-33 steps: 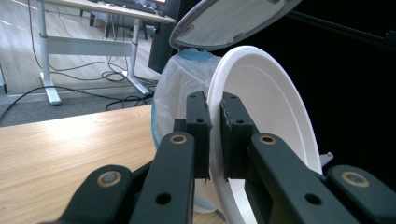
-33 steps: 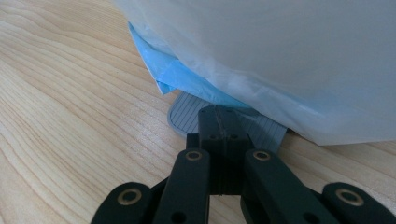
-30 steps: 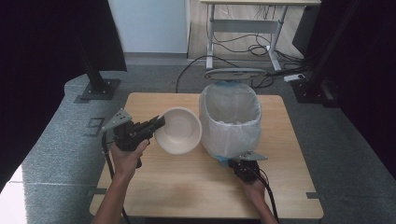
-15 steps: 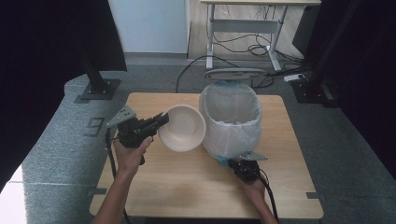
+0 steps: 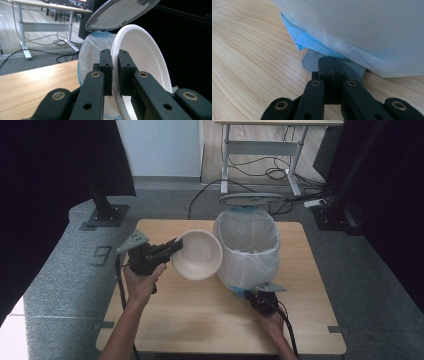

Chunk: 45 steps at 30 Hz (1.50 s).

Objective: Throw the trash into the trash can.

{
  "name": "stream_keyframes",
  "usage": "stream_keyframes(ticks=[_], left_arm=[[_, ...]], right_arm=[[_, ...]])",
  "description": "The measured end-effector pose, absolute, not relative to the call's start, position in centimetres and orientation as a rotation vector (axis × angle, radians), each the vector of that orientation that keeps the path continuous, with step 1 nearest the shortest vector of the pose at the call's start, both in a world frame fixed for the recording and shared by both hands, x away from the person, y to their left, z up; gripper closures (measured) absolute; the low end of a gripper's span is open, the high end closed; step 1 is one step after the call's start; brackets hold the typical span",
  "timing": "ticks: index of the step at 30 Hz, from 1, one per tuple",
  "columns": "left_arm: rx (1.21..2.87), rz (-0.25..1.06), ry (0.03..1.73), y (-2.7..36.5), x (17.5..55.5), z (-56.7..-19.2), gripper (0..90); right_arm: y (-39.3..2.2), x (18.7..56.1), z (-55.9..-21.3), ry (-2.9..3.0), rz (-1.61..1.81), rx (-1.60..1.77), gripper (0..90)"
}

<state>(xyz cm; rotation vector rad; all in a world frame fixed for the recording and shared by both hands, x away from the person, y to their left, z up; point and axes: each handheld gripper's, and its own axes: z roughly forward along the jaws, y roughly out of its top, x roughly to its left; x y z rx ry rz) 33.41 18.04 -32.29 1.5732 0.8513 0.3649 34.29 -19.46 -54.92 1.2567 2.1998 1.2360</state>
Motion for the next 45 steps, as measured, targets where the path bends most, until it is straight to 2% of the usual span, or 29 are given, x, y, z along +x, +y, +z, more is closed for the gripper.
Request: stream_keyframes(ticks=[45], left_arm=[[1.609, 0.352, 0.831, 14.5, 35.7, -30.8, 83.7]], right_arm=[[-19.5, 34.3, -54.9, 2.201, 1.239, 1.258, 89.6]])
